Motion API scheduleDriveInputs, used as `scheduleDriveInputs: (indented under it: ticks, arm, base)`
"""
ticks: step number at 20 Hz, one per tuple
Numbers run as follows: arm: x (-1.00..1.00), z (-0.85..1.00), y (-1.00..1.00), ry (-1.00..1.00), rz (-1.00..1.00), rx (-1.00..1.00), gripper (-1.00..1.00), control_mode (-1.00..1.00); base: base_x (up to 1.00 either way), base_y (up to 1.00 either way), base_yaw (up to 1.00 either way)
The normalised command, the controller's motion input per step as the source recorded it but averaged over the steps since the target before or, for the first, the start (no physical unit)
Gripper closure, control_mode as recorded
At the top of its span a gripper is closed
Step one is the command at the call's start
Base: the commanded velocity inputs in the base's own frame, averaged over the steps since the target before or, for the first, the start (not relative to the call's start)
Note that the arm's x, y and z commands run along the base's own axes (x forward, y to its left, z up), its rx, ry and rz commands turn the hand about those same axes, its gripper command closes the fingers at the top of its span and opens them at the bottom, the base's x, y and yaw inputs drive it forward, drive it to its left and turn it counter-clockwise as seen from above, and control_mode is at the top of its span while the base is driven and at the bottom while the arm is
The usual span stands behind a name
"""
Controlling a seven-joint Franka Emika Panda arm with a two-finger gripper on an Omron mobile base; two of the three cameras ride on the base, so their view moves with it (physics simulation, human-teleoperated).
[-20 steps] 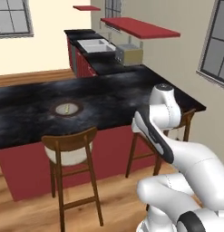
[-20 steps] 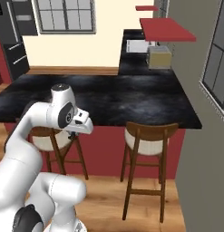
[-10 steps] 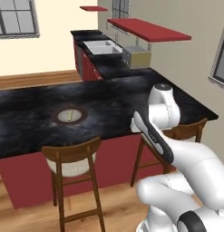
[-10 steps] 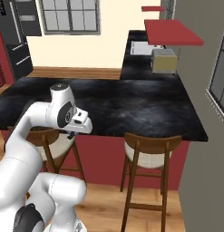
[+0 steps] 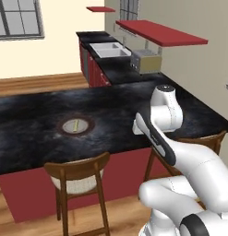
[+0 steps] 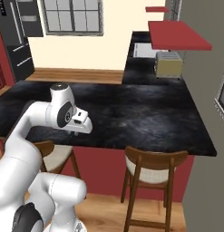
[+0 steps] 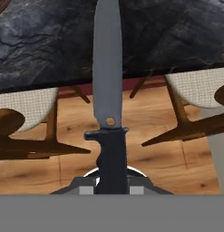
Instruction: Retrieve the butter from the fridge and place it on a plate on the dining table. Then retrieve the butter knife by the fridge and place it near the plate.
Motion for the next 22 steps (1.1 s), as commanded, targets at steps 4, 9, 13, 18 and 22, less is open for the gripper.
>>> scheduleDriveInputs:
  ticks: [4, 9, 13, 18, 22]
  arm:
    - [0.0, 0.0, 0.0, 0.0, 0.0, 0.0, 1.0, 1.0]
    - [0.0, 0.0, 0.0, 0.0, 0.0, 0.0, 1.0, 1.0]
    - [0.0, 0.0, 0.0, 0.0, 0.0, 0.0, 1.0, 1.0]
    - [0.0, 0.0, 0.0, 0.0, 0.0, 0.0, 1.0, 1.0]
    - [0.0, 0.0, 0.0, 0.0, 0.0, 0.0, 1.0, 1.0]
  base:
    - [0.51, 0.06, 0.03]
    - [0.62, 0.14, 0.02]
    - [0.57, 0.16, 0.01]
    - [0.54, 0.31, 0.0]
    - [0.58, 0.37, 0.0]
